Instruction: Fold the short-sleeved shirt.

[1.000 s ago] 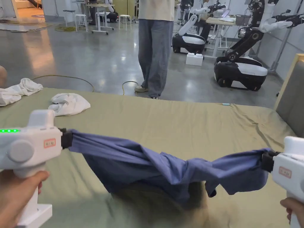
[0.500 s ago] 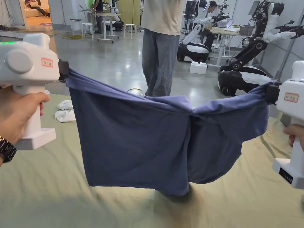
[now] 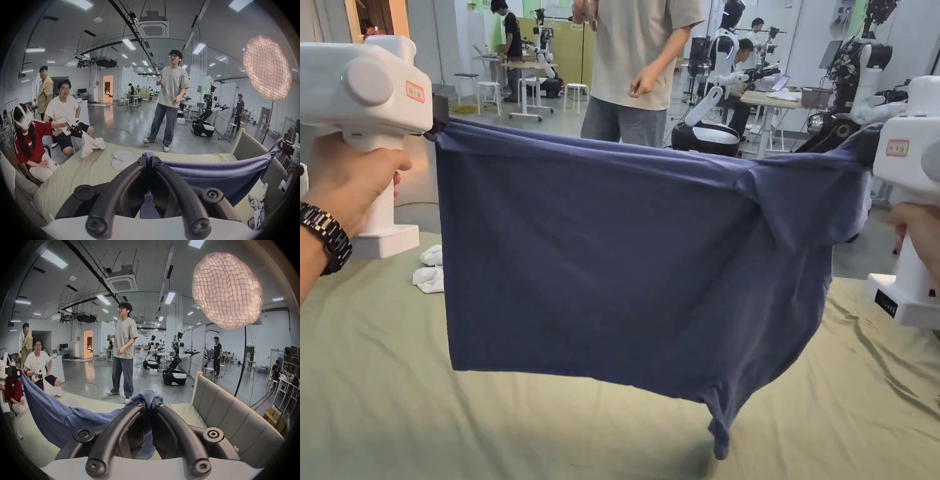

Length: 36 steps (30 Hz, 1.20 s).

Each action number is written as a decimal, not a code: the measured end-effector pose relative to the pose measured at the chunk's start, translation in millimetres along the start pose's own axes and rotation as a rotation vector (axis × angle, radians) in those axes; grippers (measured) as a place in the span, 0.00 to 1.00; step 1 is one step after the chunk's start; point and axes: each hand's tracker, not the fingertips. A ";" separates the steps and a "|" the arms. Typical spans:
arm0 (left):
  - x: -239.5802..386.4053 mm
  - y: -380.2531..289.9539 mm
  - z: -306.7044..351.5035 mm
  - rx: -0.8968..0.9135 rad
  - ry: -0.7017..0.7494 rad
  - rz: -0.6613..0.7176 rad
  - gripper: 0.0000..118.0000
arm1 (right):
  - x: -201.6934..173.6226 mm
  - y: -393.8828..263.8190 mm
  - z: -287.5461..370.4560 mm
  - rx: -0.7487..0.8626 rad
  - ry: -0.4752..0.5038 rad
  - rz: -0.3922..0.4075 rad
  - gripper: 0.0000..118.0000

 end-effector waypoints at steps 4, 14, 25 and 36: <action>6.1 12.4 -3.2 0.017 0.003 -0.019 0.06 | -1.1 16.6 -4.9 0.025 -0.006 0.017 0.06; 10.6 -88.5 -14.7 -0.046 -0.008 -0.070 0.06 | -3.8 -62.1 20.4 -0.026 -0.013 0.065 0.06; -11.6 -230.5 38.0 -0.066 -0.038 -0.035 0.06 | 2.0 -161.4 102.2 -0.116 -0.027 0.073 0.06; -29.8 -329.6 123.0 -0.191 -0.069 -0.013 0.06 | 3.1 -246.5 188.1 -0.324 -0.009 0.086 0.06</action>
